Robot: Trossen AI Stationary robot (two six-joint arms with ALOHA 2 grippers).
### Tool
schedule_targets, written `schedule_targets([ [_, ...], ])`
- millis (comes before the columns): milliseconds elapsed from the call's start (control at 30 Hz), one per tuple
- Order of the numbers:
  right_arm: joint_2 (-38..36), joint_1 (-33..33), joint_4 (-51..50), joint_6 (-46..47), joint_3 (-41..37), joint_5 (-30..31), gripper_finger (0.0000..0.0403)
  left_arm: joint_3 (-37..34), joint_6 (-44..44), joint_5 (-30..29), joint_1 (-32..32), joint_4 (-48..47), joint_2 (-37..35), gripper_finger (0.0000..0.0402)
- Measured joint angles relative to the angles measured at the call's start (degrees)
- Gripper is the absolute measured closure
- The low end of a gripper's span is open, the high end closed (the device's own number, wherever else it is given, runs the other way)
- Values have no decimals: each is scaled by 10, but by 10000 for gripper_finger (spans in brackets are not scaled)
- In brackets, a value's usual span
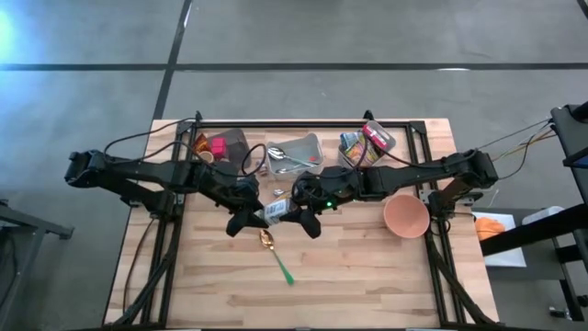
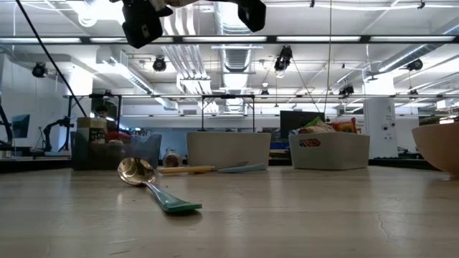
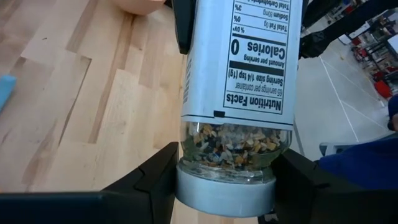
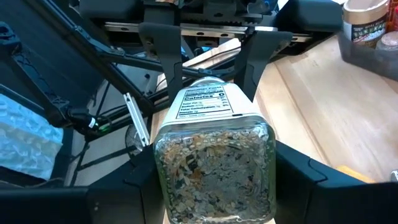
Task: Pick & Place Food Item
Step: Put the white seasoning bottle into the black bin
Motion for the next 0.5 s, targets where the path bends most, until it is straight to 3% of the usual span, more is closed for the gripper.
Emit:
schedule_targets([
  [67, -1, 0, 0, 7, 0, 0, 205, 0, -12, 0, 0, 2, 0, 187],
  [267, -20, 0, -5, 14, 0, 17, 205, 16, -49, -1, 4, 1, -13, 73],
  [500, -70, 0, -8, -9, 0, 63, 205, 68, -60, -16, 27, -4, -26, 39],
])
